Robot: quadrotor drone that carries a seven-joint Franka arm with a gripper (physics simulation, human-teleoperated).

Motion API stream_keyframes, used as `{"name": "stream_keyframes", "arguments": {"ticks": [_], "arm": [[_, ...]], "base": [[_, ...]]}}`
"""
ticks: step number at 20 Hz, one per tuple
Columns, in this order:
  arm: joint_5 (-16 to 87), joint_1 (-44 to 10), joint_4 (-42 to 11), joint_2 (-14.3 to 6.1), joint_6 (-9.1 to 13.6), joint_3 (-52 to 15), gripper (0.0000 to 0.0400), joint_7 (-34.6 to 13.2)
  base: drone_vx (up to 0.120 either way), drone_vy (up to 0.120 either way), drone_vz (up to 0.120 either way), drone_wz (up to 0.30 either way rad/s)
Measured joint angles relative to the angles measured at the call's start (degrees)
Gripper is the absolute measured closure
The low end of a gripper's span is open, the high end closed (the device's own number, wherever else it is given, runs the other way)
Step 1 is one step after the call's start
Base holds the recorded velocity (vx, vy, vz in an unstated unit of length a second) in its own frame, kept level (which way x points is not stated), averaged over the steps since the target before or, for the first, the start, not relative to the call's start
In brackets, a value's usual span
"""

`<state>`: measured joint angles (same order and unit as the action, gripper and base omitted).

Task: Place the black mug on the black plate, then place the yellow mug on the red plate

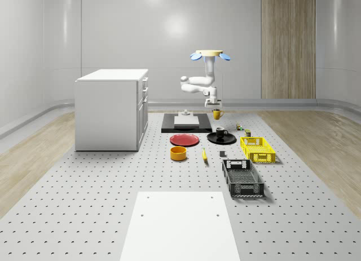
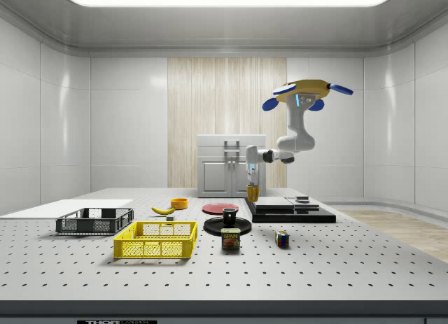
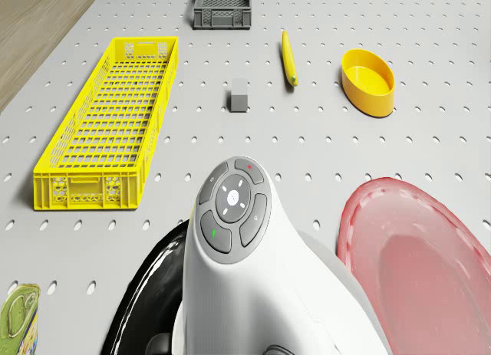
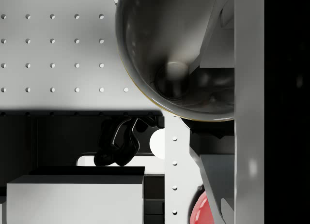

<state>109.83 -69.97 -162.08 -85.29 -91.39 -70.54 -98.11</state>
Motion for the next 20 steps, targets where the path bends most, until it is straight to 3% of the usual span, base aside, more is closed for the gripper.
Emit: {"name": "stream_keyframes", "arguments": {"ticks": [20], "arm": [[-0.1, -0.1, 0.0, -0.3, -0.2, 0.0, 0.029, -0.1]], "base": [[0.12, -0.12, 0.0, 0.0]]}}
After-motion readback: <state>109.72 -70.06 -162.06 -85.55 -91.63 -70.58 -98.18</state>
